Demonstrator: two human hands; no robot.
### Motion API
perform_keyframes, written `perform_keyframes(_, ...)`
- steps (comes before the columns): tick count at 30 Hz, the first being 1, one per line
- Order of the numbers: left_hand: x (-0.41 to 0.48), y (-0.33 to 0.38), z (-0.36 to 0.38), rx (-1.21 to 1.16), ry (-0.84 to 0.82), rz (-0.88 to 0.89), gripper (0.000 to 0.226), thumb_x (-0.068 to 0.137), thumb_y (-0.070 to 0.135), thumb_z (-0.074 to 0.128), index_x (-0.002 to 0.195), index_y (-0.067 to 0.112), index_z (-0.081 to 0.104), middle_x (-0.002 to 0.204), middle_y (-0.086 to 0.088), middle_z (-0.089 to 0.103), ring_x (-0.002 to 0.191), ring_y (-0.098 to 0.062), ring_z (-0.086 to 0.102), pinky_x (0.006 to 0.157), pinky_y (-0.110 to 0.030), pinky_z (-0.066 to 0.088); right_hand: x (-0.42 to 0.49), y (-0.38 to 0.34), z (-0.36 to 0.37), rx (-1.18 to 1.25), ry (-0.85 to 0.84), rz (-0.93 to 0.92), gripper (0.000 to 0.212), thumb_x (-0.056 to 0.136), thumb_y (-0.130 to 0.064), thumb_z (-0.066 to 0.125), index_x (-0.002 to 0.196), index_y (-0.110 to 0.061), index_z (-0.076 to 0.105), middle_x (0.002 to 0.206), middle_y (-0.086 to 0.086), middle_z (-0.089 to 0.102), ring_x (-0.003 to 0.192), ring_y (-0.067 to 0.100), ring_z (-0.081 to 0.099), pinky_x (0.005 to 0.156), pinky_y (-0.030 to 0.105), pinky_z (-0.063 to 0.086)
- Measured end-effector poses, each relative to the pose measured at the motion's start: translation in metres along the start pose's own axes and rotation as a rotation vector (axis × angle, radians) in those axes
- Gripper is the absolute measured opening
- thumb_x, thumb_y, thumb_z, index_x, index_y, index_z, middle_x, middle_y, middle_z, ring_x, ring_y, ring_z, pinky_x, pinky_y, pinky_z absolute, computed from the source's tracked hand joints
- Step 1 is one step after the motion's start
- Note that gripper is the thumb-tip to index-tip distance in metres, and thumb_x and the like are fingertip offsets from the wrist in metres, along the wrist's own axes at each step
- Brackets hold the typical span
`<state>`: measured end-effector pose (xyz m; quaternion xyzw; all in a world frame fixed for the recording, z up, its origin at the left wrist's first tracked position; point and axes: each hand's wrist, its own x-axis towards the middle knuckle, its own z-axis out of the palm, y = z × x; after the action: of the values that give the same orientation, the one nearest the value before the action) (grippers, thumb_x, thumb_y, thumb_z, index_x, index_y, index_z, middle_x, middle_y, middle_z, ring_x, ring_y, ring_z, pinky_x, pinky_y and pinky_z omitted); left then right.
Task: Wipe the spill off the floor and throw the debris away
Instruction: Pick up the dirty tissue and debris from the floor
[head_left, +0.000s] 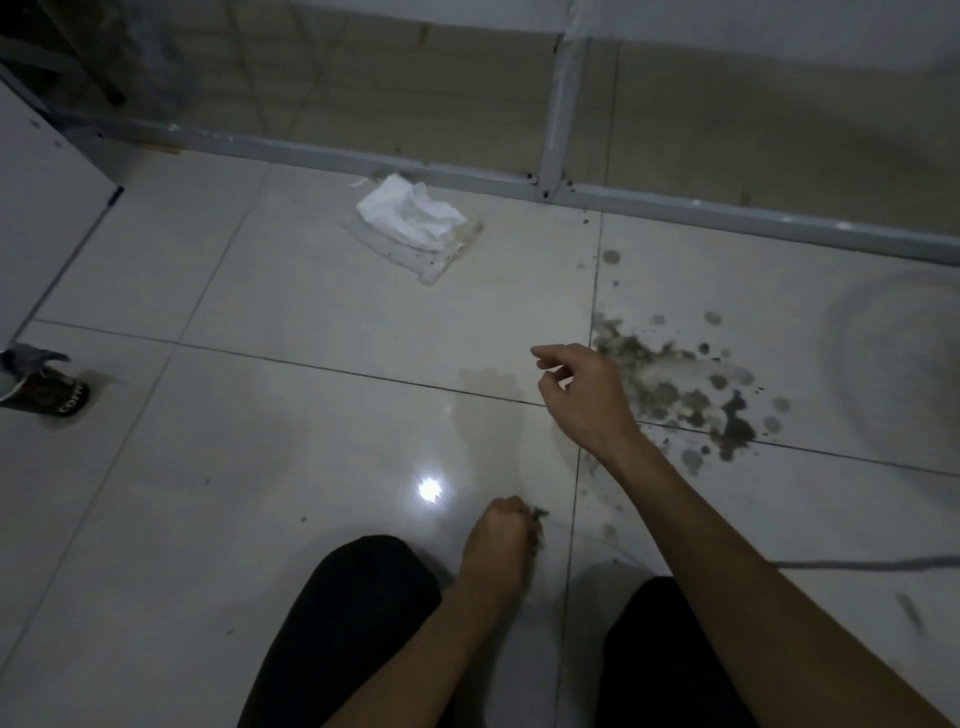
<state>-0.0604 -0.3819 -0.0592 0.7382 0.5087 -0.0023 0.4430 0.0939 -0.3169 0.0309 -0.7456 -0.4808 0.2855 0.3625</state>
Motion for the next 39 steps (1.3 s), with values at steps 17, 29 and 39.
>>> perform_keyframes(17, 0.023, 0.181, -0.078, -0.994, 0.047, -0.082, 0.016, 0.087, 0.003, 0.059, 0.101, 0.0, 0.067, 0.09, -0.01, 0.069, 0.078, -0.017, 0.064, 0.062, -0.016, 0.055, -0.047, 0.005, -0.132, 0.232, -0.18, 0.063, 0.052, 0.077, -0.023, 0.072, 0.125, -0.034, 0.055, 0.125, -0.01, 0.055, 0.1, 0.001, 0.059, 0.07, 0.011, 0.052)
perform_keyframes(29, 0.009, 0.343, -0.049, -0.866, -0.195, 0.187, 0.014, 0.09, 0.017, 0.057, 0.086, 0.012, 0.069, 0.089, -0.007, 0.07, 0.083, -0.019, 0.065, 0.07, -0.023, 0.05, -0.08, 0.011, -0.27, 0.25, 0.386, -0.029, 0.04, 0.074, -0.008, 0.075, 0.107, -0.029, 0.068, 0.104, -0.008, 0.069, 0.078, 0.008, 0.069, 0.072, 0.02, 0.056)
perform_keyframes(39, 0.029, 0.466, -0.012, -0.416, -0.165, 0.495, 0.009, 0.087, 0.025, 0.061, 0.088, 0.019, 0.068, 0.086, 0.002, 0.068, 0.083, -0.015, 0.063, 0.069, -0.025, 0.048, -0.093, 0.036, -0.405, 0.211, 0.872, -0.005, 0.034, 0.077, -0.009, 0.073, 0.11, -0.013, 0.068, 0.096, -0.005, 0.069, 0.077, -0.003, 0.063, 0.073, 0.011, 0.052)
